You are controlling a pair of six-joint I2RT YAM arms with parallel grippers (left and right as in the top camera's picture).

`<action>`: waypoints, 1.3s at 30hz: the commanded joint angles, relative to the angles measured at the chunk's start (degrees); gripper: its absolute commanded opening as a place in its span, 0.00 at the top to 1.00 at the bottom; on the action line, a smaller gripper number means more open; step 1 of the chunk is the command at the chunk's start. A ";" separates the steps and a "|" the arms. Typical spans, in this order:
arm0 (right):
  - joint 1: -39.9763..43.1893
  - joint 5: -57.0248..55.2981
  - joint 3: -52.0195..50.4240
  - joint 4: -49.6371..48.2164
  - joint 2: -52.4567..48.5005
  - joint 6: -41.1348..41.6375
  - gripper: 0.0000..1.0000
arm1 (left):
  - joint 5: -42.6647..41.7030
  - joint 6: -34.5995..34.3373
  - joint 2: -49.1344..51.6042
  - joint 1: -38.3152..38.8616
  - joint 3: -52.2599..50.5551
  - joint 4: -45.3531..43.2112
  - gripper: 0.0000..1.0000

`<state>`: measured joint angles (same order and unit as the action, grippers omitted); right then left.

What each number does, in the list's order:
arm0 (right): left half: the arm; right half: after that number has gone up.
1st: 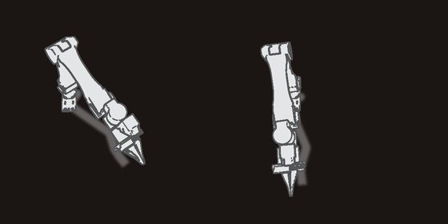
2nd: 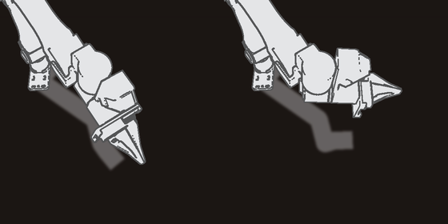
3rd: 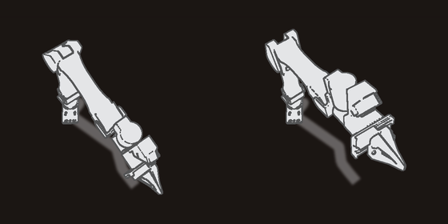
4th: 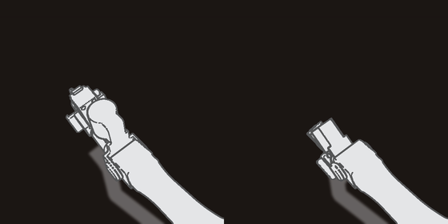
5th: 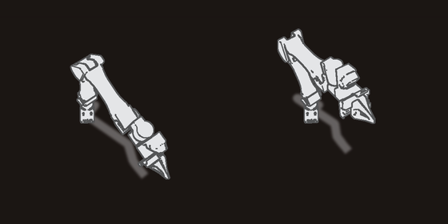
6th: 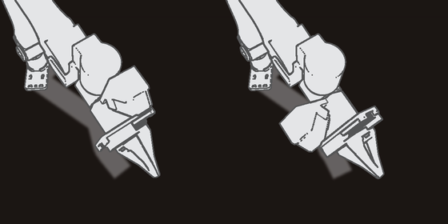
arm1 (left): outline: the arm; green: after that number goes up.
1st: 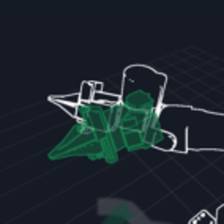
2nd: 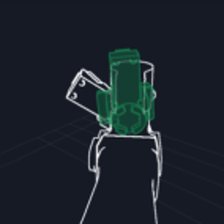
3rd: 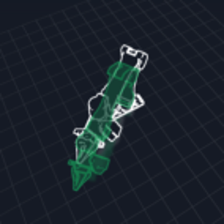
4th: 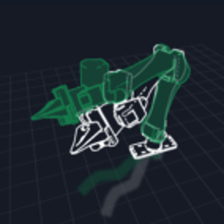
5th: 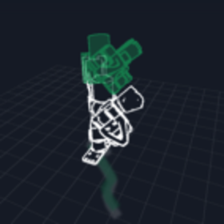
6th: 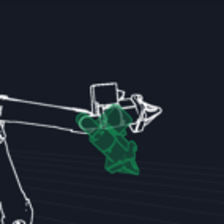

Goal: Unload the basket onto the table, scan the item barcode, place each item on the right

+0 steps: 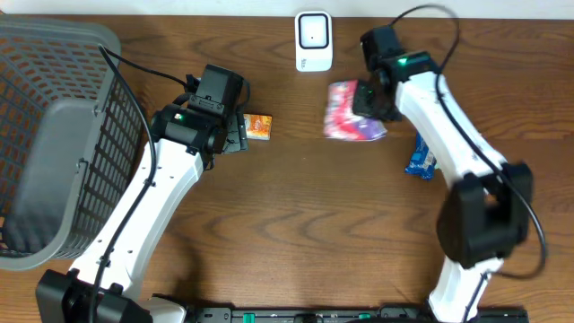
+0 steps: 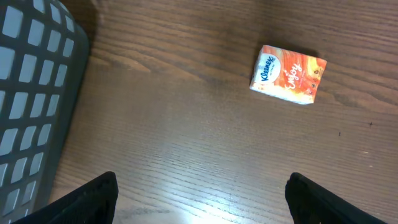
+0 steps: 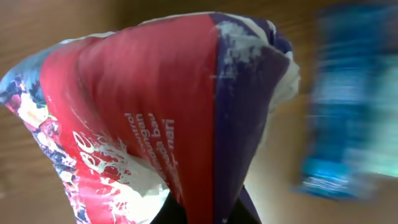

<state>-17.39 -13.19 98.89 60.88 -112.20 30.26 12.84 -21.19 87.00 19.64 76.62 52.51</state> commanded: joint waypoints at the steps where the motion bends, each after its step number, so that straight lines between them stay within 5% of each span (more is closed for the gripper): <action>1: -3.13 -31.56 0.98 4.02 0.90 -0.72 0.99 | 1.16 -0.52 0.33 -0.07 0.42 0.15 0.14; 5: -4.37 -42.23 0.46 5.88 -2.16 -0.83 0.99 | 1.14 -0.52 0.33 -0.07 0.42 0.15 0.14; 13: -9.14 -41.07 0.46 5.07 -12.07 -4.20 0.97 | 1.14 -0.52 0.33 -0.07 0.42 0.15 0.14; 15: -11.91 -37.99 0.46 4.00 -13.79 -4.22 0.84 | 1.14 -0.52 0.33 -0.07 0.42 0.15 0.14; 19: -15.98 -31.93 0.55 0.59 -14.23 -4.22 0.42 | 1.14 -0.52 0.33 -0.07 0.42 0.15 0.14; 21: -17.42 -28.22 1.57 -0.79 -14.12 -4.24 0.31 | 1.14 -0.52 0.33 -0.07 0.42 0.15 0.14; 33: -11.93 -7.17 23.67 9.55 -14.12 -8.46 0.24 | 1.14 -0.52 0.33 -0.07 0.42 0.15 0.14; 39: -4.17 6.49 23.28 11.34 -14.40 -13.86 0.20 | 1.16 -0.52 0.33 -0.07 0.42 0.15 0.14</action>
<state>-25.78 -16.95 122.69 71.31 -126.69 20.36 12.84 -21.21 87.00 19.66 76.62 52.49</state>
